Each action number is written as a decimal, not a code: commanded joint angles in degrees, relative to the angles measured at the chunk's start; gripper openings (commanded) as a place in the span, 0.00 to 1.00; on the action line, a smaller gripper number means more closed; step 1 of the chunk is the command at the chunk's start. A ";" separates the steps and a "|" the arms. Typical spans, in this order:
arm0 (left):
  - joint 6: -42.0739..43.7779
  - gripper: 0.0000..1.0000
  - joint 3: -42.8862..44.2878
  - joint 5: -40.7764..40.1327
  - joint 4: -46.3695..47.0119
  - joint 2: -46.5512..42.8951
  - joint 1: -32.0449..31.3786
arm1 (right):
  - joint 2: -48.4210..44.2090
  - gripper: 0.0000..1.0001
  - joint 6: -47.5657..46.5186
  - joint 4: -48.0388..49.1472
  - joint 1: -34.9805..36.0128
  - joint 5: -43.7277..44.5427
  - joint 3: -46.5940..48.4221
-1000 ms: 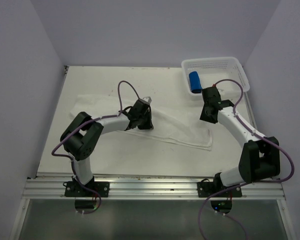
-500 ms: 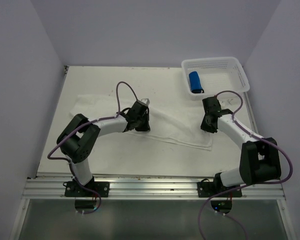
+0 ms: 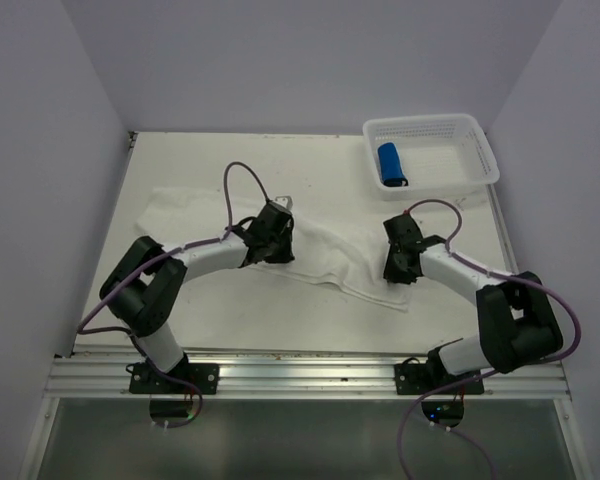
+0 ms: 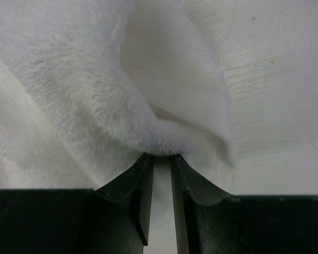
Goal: Roll the towels
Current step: Fold the towel
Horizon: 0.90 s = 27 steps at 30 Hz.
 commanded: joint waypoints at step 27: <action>6.40 0.13 11.60 -5.79 8.07 -4.57 -21.84 | -24.64 0.52 9.99 -10.51 -9.76 -0.74 -4.68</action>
